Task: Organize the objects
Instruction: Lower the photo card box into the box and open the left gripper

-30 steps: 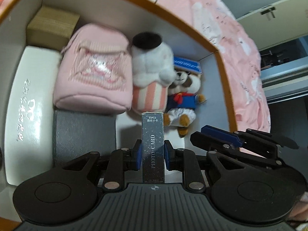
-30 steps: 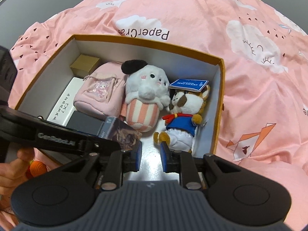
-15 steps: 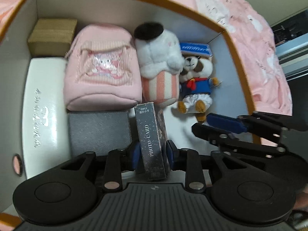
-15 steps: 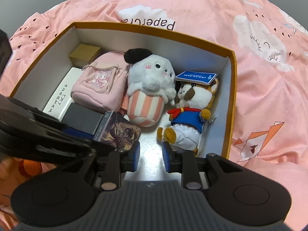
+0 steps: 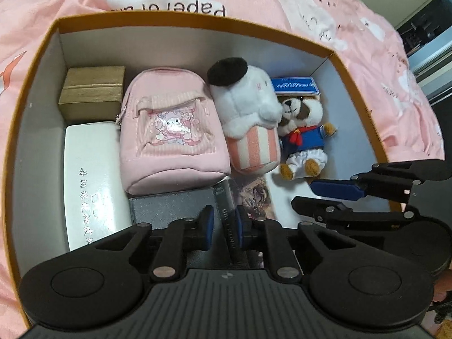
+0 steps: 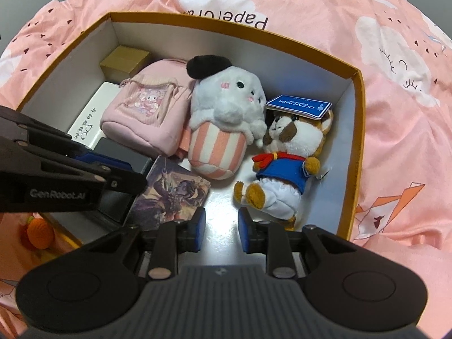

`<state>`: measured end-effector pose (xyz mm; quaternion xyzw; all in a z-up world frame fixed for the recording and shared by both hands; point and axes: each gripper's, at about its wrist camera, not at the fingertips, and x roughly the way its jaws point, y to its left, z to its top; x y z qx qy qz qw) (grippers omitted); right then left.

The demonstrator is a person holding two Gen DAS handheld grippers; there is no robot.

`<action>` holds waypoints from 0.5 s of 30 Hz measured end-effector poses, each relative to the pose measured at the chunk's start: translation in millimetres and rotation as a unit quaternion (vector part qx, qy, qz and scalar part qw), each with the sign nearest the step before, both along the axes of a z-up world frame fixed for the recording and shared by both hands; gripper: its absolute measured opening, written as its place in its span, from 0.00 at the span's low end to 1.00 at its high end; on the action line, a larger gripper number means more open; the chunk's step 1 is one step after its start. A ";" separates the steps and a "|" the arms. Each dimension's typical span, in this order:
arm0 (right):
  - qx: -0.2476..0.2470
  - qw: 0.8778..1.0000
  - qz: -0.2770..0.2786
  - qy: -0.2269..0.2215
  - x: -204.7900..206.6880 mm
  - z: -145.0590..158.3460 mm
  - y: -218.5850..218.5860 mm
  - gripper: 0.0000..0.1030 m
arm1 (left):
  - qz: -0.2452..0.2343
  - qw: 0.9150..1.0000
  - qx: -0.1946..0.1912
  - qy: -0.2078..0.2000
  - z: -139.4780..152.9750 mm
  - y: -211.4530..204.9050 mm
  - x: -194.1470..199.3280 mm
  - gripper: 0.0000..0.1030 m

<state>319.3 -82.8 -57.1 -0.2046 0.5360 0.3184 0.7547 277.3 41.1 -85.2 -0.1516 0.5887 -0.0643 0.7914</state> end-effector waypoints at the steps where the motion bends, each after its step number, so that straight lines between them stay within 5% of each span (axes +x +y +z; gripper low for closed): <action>1: 0.000 1.000 0.000 0.002 0.8 -0.5 0.5 0.25 | -0.004 1.000 0.010 0.000 0.0 -2.3 2.1 0.13; 8: -0.009 1.000 0.007 0.010 2.1 -4.7 4.1 0.25 | -0.004 1.000 -0.001 -0.011 3.3 0.3 0.5 0.12; 15: -0.061 0.998 0.028 0.021 2.1 -17.3 16.8 0.12 | 0.001 0.997 0.020 -0.071 16.5 7.8 -24.4 0.13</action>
